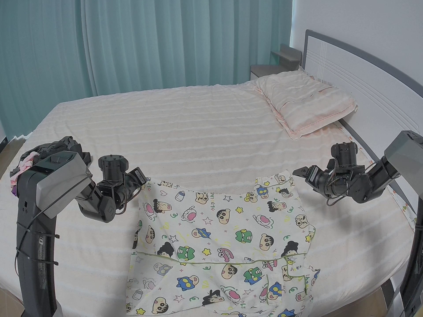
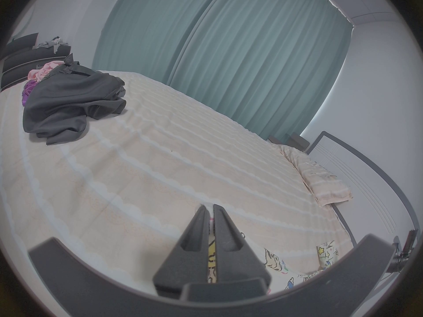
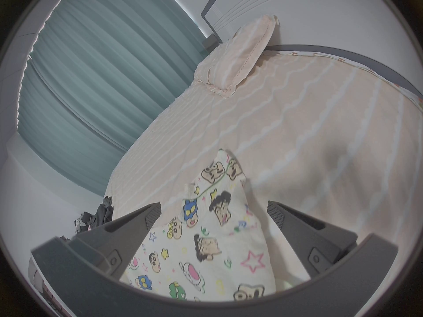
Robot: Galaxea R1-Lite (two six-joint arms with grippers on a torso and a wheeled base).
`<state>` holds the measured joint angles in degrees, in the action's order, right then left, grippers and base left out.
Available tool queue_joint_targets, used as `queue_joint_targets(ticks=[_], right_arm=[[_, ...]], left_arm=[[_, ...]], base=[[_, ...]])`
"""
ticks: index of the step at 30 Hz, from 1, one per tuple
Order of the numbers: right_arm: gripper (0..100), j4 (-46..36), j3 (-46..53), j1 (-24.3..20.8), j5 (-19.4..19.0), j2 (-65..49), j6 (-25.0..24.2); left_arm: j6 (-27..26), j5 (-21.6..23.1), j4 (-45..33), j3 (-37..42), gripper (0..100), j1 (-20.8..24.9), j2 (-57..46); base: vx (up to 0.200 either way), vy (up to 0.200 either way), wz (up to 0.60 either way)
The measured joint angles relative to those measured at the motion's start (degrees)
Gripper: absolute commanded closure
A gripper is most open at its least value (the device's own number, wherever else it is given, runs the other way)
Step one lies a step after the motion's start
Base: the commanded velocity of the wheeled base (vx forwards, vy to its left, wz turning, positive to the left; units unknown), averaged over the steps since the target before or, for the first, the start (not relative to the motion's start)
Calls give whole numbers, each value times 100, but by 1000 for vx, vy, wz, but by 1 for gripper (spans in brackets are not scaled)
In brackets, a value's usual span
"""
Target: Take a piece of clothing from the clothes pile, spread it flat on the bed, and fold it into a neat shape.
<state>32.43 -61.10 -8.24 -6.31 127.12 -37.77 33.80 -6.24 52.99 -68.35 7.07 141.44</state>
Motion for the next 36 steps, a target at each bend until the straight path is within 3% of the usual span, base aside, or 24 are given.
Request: queue_joint_targets(ticks=[13, 30, 31, 36], right_arm=[[0, -1447, -2271, 102, -94, 1314, 602], [0, -2743, -4220, -187, 143, 2437, 610], [100, -2840, -4317, -187, 152, 2478, 607], [100, -3126, -4771, -215, 161, 2687, 602]], left_arm=[[2, -108, -39, 135, 100, -115, -6], [7, -134, -9, 361, 100, -84, -61], [5, -134, -6, 375, 100, -84, -69], [2, -134, -11, 446, 100, -73, -117]], base=[[0, 0, 0], [0, 0, 0], [0, 0, 0], [0, 0, 0]])
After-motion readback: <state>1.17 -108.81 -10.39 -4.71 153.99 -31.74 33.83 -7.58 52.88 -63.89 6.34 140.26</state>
